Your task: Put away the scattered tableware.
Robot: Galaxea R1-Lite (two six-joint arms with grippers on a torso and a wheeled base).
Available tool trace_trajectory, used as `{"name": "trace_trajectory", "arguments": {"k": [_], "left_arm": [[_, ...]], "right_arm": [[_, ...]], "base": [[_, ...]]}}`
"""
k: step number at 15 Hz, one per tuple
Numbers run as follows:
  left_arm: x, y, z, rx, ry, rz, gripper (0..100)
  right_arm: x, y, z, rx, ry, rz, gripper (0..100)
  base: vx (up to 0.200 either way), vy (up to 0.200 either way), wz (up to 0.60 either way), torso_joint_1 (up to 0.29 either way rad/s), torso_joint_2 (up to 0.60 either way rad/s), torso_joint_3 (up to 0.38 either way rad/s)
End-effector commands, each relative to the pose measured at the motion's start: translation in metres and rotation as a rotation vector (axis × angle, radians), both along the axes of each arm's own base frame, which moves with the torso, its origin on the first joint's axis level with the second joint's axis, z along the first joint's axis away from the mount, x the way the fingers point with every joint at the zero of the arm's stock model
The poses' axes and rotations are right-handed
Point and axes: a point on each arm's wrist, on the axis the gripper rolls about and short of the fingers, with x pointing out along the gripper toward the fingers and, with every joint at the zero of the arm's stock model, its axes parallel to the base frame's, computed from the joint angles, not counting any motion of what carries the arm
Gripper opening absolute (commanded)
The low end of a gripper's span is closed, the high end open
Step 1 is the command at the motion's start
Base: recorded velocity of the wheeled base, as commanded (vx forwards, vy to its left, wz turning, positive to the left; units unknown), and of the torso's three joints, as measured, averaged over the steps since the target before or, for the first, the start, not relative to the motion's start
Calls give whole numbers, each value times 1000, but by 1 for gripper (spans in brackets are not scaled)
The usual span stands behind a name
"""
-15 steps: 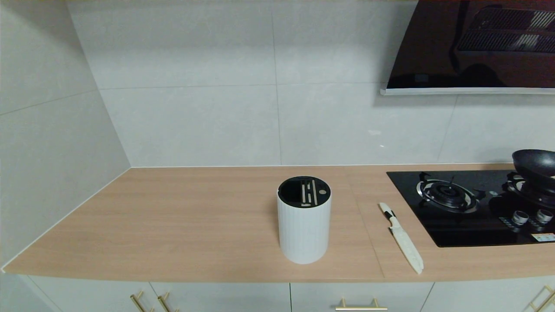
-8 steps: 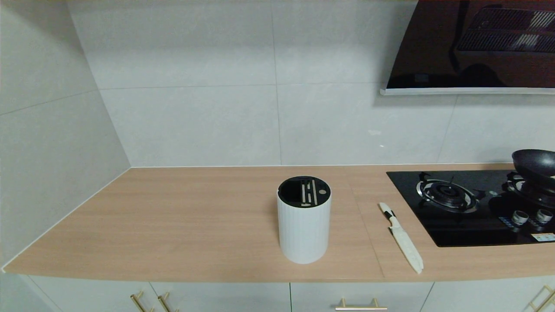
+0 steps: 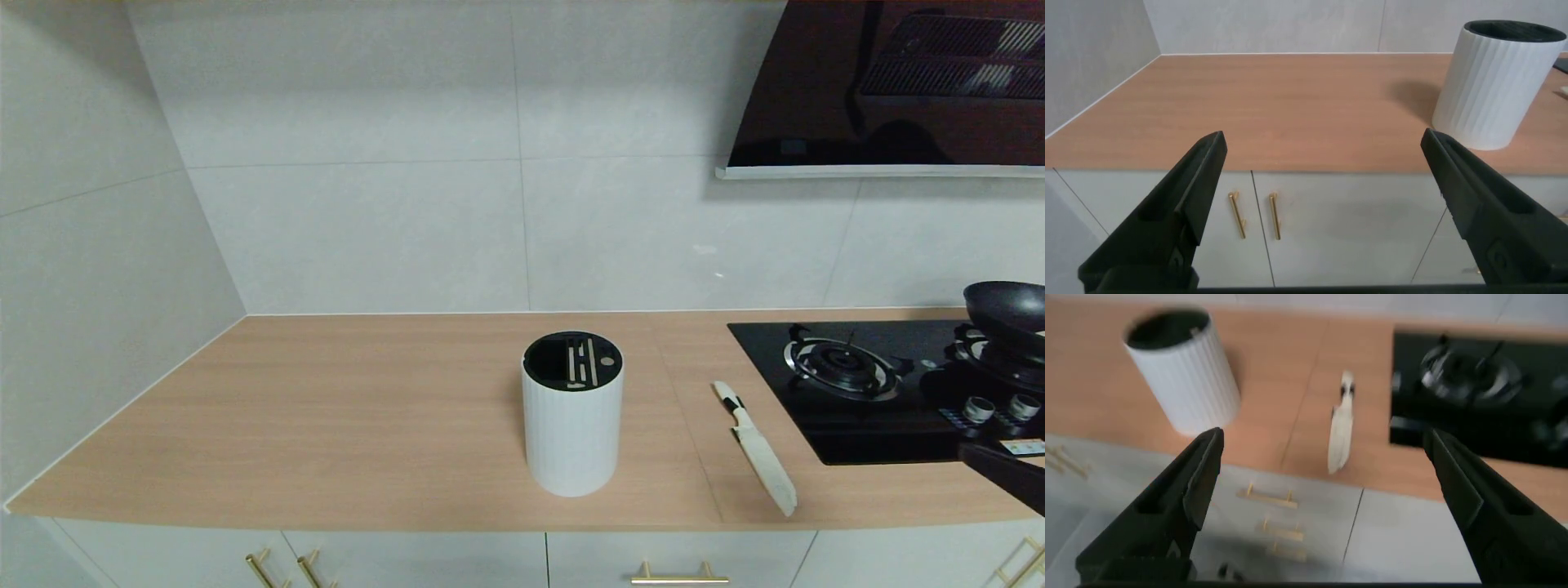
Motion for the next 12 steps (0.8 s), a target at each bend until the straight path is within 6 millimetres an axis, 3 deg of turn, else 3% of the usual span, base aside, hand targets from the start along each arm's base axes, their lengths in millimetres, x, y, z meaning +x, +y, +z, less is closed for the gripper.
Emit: {"name": "trace_trajectory", "arguments": {"k": [1,5,7,12], "left_arm": [[0,0,0,0,0,1,100],[0,0,0,0,1,1,100],[0,0,0,0,0,1,100],[0,0,0,0,0,1,100]], "right_arm": [[88,14,-32,-21,249,32,100],[142,24,-58,-28,246,36,100],[152,25,-65,-31,265,35,100],[215,34,-133,-39,313,36,100]], "base": [[0,0,0,0,0,0],[0,0,0,0,0,0],[0,0,0,0,0,0],[0,0,0,0,0,0]]}}
